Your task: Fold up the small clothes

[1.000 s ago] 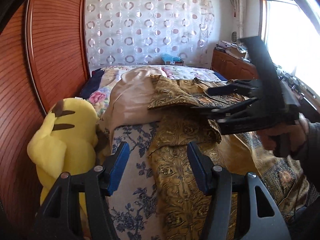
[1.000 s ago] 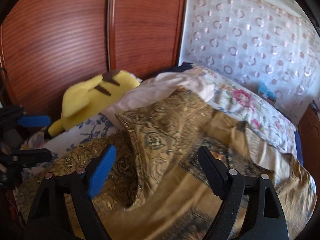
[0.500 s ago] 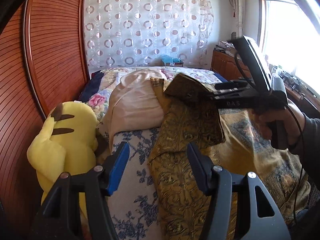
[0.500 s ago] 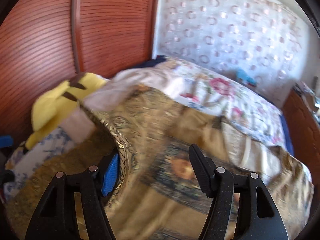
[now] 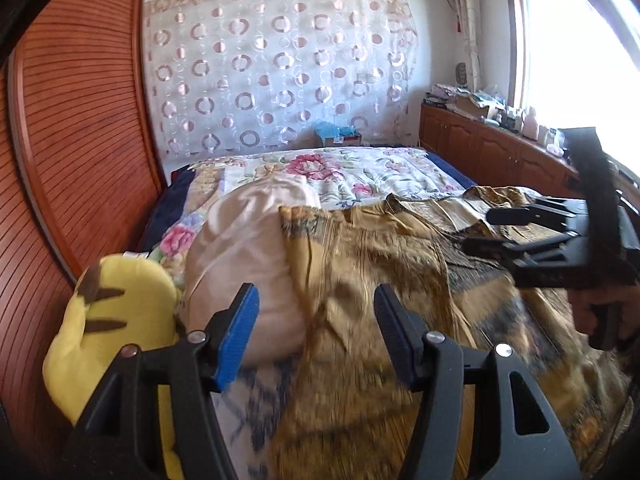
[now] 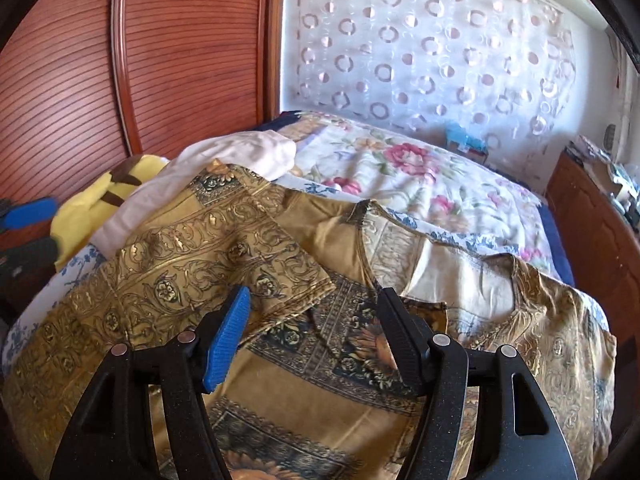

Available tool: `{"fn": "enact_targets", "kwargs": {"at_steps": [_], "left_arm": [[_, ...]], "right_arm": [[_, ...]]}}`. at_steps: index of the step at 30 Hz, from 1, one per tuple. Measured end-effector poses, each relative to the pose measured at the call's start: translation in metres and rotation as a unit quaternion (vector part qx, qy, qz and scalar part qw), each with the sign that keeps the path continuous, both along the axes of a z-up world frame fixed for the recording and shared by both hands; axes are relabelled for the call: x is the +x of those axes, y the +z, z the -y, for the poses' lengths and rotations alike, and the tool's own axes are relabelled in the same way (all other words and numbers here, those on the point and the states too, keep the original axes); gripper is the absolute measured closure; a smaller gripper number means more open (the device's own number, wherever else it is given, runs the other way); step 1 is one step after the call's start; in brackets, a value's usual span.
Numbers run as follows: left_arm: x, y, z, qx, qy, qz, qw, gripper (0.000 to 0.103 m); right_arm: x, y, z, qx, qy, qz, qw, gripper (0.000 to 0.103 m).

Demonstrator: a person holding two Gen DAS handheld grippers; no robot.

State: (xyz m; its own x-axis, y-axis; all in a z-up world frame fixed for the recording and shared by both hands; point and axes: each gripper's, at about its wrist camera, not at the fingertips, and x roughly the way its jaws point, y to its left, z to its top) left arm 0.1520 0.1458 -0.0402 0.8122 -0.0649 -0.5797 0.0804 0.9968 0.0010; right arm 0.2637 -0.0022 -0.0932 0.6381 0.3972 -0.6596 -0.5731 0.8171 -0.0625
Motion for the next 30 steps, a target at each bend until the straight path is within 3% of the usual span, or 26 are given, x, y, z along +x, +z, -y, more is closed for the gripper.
{"fn": "enact_targets", "kwargs": {"at_steps": [13,18,23,30], "left_arm": [[0.119,-0.008,0.013,0.036,-0.059,-0.059,0.9959,0.044],[0.139,-0.012,0.006,0.030,-0.067,-0.096,0.9927,0.044],[0.141,-0.013,-0.005,0.011,-0.071,-0.107,0.9916,0.044],[0.148,-0.023,-0.010,0.011,-0.067,-0.123,0.9902,0.056]], "right_arm": [[0.026,0.005,0.016,-0.002,0.025,0.013,1.000,0.035],[0.034,0.010,0.015,0.001,0.036,0.014,0.999,0.035],[0.040,0.011,0.016,0.018,0.052,-0.001,0.998,0.035],[0.047,-0.001,0.007,0.017,0.080,-0.029,0.996,0.035]]}}
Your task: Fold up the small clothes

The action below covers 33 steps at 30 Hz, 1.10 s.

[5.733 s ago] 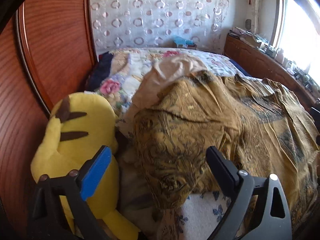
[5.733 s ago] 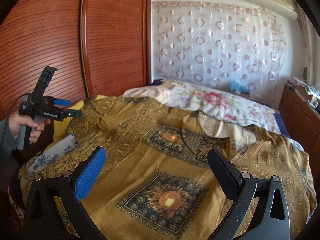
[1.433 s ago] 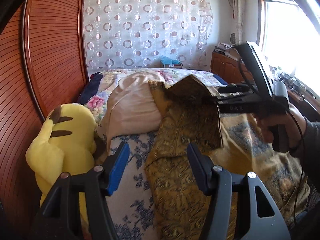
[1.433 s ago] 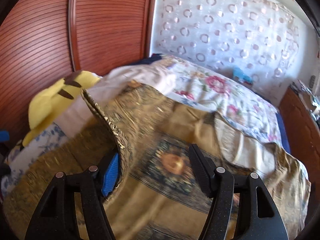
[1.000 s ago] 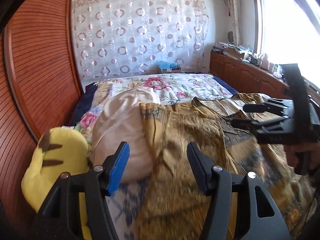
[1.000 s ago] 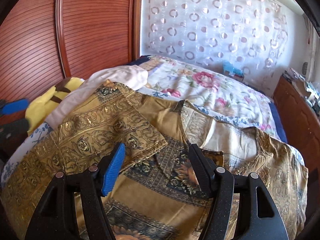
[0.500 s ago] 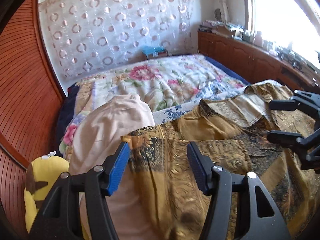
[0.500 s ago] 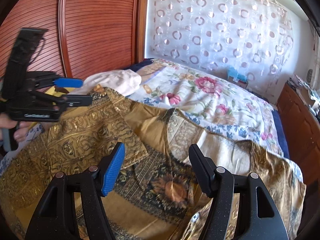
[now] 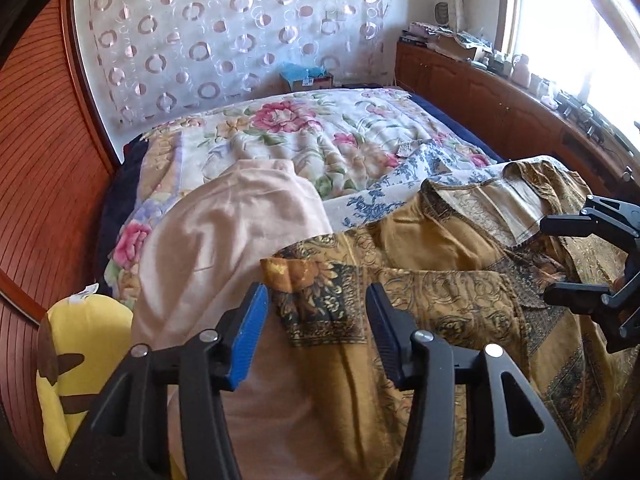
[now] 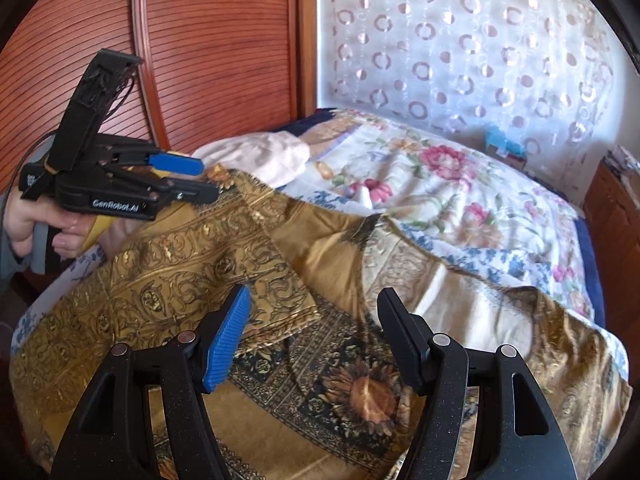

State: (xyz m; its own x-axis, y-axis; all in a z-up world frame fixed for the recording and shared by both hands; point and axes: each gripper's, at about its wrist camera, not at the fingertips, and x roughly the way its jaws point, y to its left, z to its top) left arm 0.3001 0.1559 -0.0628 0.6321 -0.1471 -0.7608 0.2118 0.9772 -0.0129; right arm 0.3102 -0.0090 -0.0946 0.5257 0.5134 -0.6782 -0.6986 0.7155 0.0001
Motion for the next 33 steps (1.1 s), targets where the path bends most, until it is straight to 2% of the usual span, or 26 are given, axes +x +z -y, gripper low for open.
{"fn": "enact_targets", "kwargs": {"at_steps": [7,10,11,12,16,21,26,30,33], "left_arm": [[0.005,-0.012,-0.006,-0.002,0.001,-0.019,0.9998,0.063],[0.001,-0.010,-0.007,-0.004,-0.004,-0.013,0.9999,0.079],[-0.001,-0.007,-0.007,-0.005,-0.004,-0.006,1.0000,0.093],[-0.004,-0.004,-0.005,-0.005,-0.007,0.002,1.0000,0.102],[-0.016,0.013,0.000,0.001,-0.012,0.025,0.9996,0.102],[-0.017,0.041,-0.009,0.013,0.004,0.055,0.9984,0.102],[-0.007,0.036,-0.015,0.023,0.012,0.055,0.9981,0.102],[-0.011,0.031,-0.010,0.004,0.021,0.045,0.9988,0.097],[-0.022,0.038,-0.003,0.003,0.026,0.057,0.9980,0.095]], "right_arm": [[0.009,-0.021,-0.003,-0.010,0.014,-0.024,1.000,0.035],[0.010,-0.025,0.000,-0.012,0.017,-0.032,0.999,0.035],[0.010,-0.026,0.000,-0.014,0.017,-0.033,0.999,0.035],[0.010,-0.027,0.000,-0.016,0.017,-0.033,0.999,0.035],[0.010,-0.031,0.003,-0.018,0.019,-0.037,0.999,0.035],[0.008,-0.022,0.008,-0.008,0.028,-0.038,0.999,0.035],[0.001,0.003,0.014,-0.009,0.030,-0.018,0.999,0.035],[-0.008,0.020,0.030,-0.003,0.020,0.002,1.000,0.035],[-0.016,0.026,0.047,0.005,0.005,0.006,1.000,0.035]]}}
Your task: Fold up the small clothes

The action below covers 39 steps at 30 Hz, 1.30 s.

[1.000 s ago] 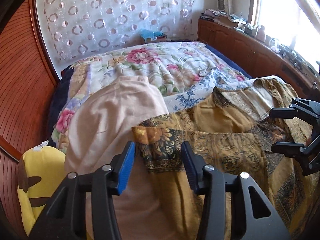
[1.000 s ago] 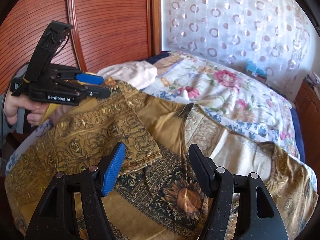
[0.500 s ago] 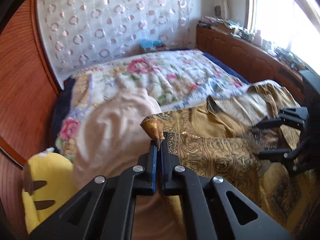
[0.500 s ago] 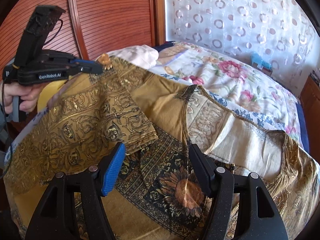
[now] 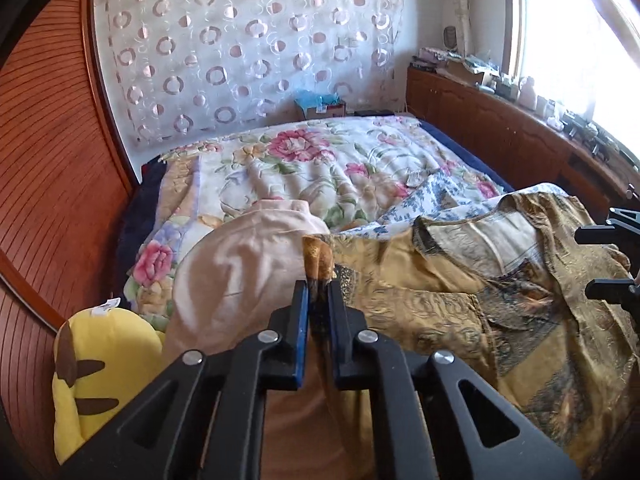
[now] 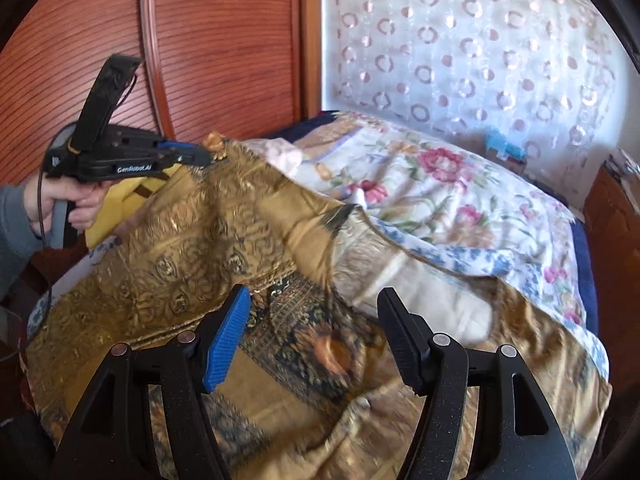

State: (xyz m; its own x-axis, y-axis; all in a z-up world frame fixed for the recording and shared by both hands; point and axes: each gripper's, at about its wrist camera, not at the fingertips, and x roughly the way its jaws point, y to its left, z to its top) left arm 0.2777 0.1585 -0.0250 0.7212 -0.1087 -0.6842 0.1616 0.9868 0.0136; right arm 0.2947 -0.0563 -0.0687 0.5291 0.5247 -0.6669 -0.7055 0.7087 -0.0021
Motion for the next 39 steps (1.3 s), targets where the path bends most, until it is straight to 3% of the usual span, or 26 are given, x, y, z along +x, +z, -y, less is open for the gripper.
{"fn": "enact_targets", "kwargs": {"at_steps": [2,6,10,12,17,28,39], "left_arm": [[-0.011,0.007,0.006,0.003,0.001,0.007,1.0000,0.091],[-0.038,0.022,0.018,-0.018,-0.002,0.030,0.9994,0.069],[-0.068,0.027,0.034,-0.034,-0.003,0.044,0.9984,0.056],[-0.084,0.023,0.048,-0.048,-0.013,0.040,0.9980,0.045],[-0.107,0.009,0.081,-0.061,-0.029,0.030,0.9973,0.044],[-0.122,-0.042,0.156,-0.038,-0.057,-0.031,0.9972,0.044],[-0.119,-0.066,0.199,-0.018,-0.068,-0.075,0.9947,0.044]], "right_arm": [[-0.006,0.002,0.013,0.002,-0.011,0.003,1.000,0.035],[-0.020,0.005,0.039,0.007,-0.036,0.011,0.999,0.035],[-0.033,0.007,0.072,0.015,-0.069,0.018,0.997,0.035],[-0.039,0.006,0.090,0.016,-0.088,0.021,0.996,0.035],[-0.056,0.001,0.138,0.007,-0.138,0.032,0.990,0.035],[-0.078,-0.020,0.241,-0.002,-0.238,0.026,0.971,0.035],[-0.073,-0.034,0.297,0.000,-0.290,0.003,0.957,0.035]]}}
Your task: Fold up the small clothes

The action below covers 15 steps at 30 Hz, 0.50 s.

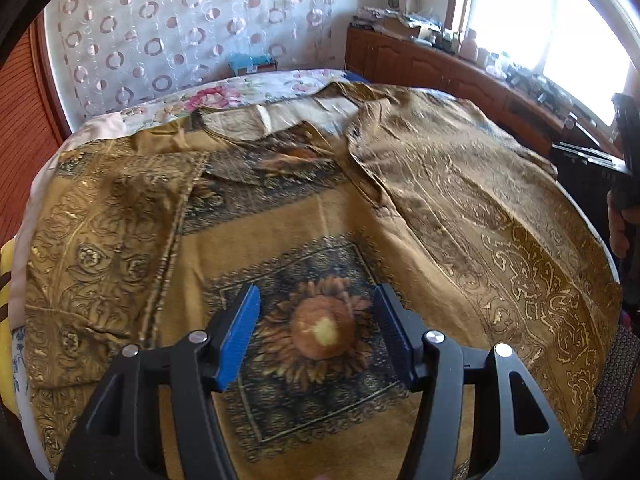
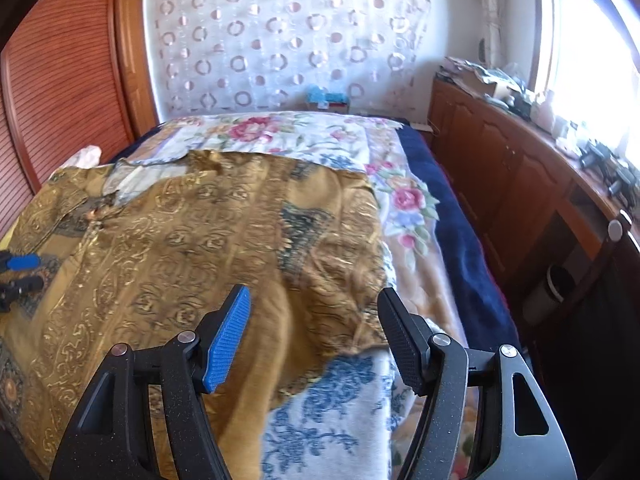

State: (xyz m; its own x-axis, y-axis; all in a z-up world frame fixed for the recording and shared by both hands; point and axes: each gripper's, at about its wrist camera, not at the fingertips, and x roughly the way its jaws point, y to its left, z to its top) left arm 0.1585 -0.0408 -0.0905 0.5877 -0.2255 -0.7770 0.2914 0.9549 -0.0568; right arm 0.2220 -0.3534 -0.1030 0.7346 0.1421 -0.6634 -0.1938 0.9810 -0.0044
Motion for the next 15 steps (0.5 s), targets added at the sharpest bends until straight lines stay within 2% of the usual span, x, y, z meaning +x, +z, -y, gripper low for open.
{"fn": "enact_targets", "kwargs": {"at_steps": [2,8,15], "left_arm": [[-0.001,0.000,0.004,0.011,-0.004,0.002,0.9999,0.044],[-0.001,-0.001,0.005,0.014,-0.005,0.002,0.9999,0.042],[0.003,-0.002,0.001,0.014,0.003,-0.001,0.9999,0.031]], "right_arm": [[0.004,-0.003,0.008,0.002,-0.005,-0.005,1.000,0.035],[0.014,-0.013,0.018,0.008,-0.015,-0.021,1.000,0.035],[0.027,-0.025,0.029,0.026,-0.018,-0.051,0.998,0.035]]}}
